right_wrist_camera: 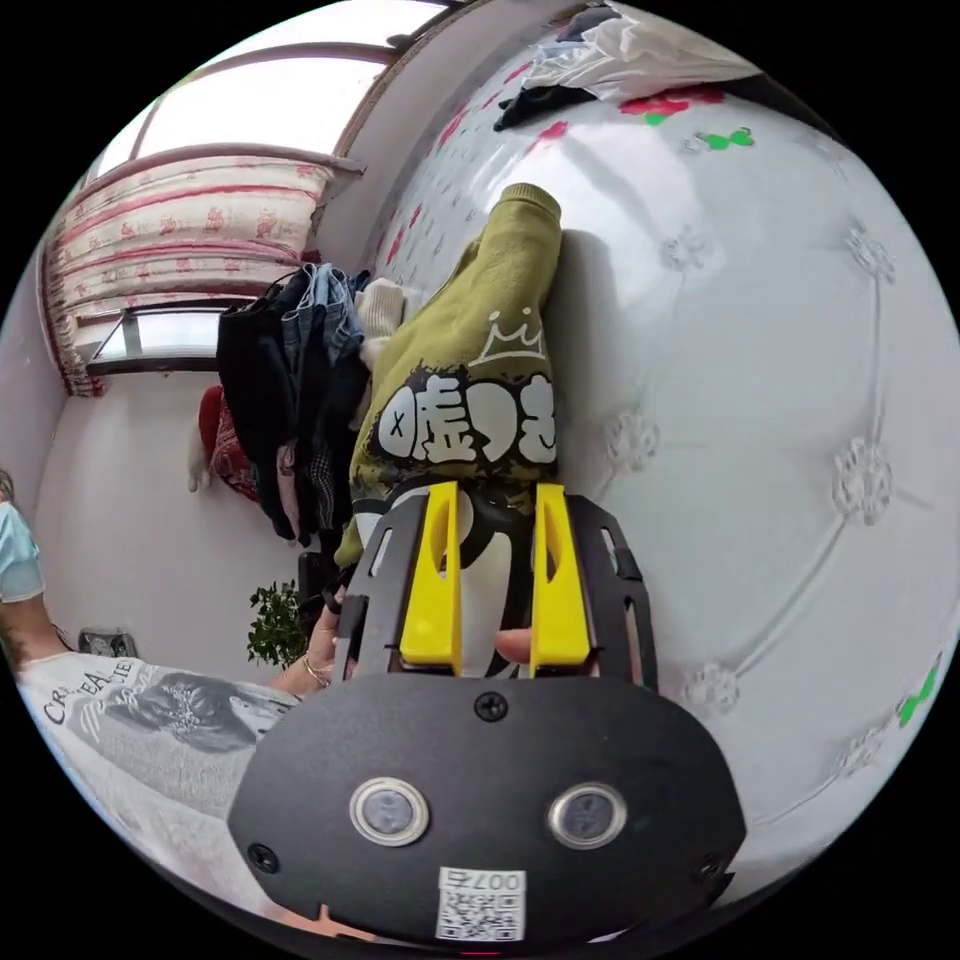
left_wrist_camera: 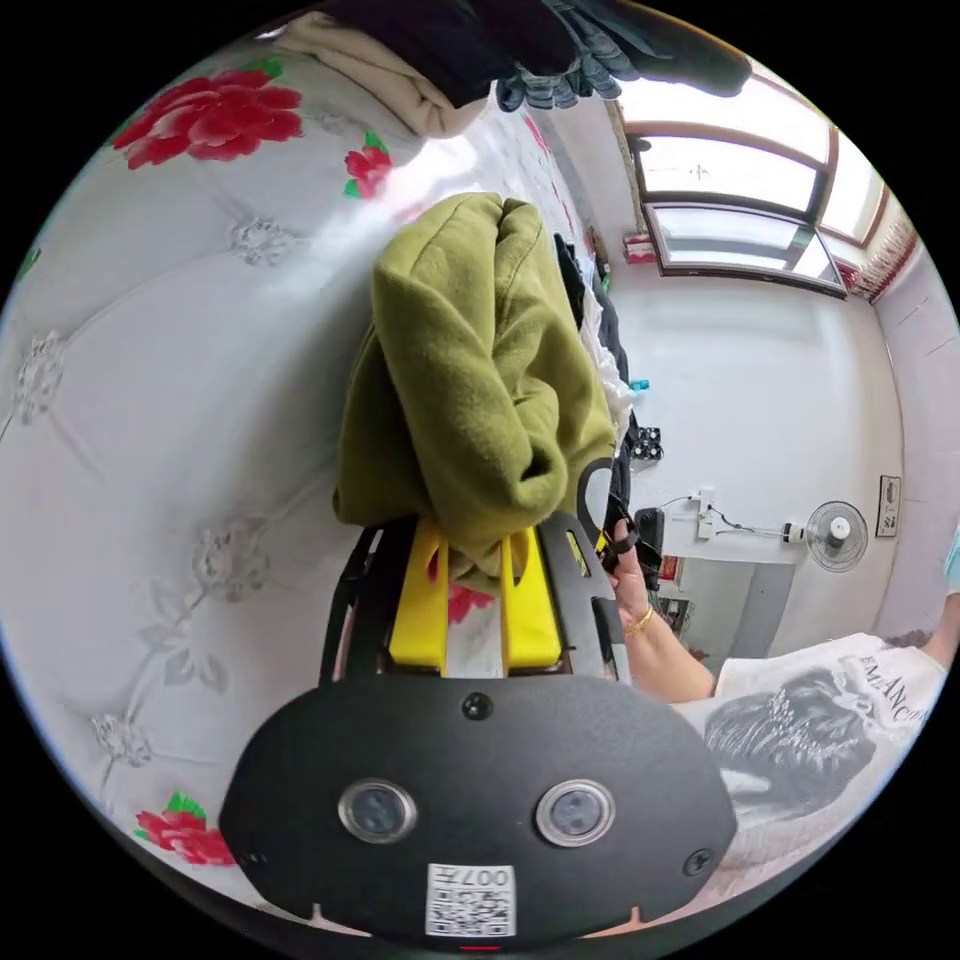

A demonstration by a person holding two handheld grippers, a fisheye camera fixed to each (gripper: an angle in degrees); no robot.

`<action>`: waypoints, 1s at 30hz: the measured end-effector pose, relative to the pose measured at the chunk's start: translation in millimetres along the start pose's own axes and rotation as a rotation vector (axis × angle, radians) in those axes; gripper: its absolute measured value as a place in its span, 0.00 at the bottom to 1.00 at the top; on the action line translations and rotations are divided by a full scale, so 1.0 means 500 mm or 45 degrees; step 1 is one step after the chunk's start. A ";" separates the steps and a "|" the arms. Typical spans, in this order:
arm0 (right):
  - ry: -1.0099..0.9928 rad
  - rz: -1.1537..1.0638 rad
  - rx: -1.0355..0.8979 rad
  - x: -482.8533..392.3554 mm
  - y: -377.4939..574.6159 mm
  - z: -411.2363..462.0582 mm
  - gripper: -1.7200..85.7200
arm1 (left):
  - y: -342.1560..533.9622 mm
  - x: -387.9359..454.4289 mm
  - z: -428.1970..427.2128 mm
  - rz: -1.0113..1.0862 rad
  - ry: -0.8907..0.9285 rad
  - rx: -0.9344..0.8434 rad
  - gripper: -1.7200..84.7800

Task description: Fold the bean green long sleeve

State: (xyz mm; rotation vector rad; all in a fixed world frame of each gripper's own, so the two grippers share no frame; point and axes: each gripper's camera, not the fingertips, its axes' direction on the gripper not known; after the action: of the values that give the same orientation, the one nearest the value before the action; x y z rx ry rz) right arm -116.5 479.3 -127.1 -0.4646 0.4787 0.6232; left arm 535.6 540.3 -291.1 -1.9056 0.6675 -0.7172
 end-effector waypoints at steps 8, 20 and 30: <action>0.221 -0.239 0.295 -0.129 -0.558 0.039 0.09 | -0.513 0.149 0.172 0.160 -0.071 0.063 0.09; 0.017 -0.531 -0.099 -0.116 -0.339 0.015 0.06 | -0.161 0.009 -0.058 0.137 -0.002 0.015 0.09; -0.217 -0.004 -0.036 0.005 -0.071 -0.125 0.14 | 0.330 -0.102 -0.465 -0.227 -0.169 0.245 0.15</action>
State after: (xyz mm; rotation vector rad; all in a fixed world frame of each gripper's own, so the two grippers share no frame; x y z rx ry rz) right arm -109.2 421.0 -168.6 -0.4347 0.3081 0.6613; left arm 309.4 375.6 -365.3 -1.8303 0.3357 -0.7313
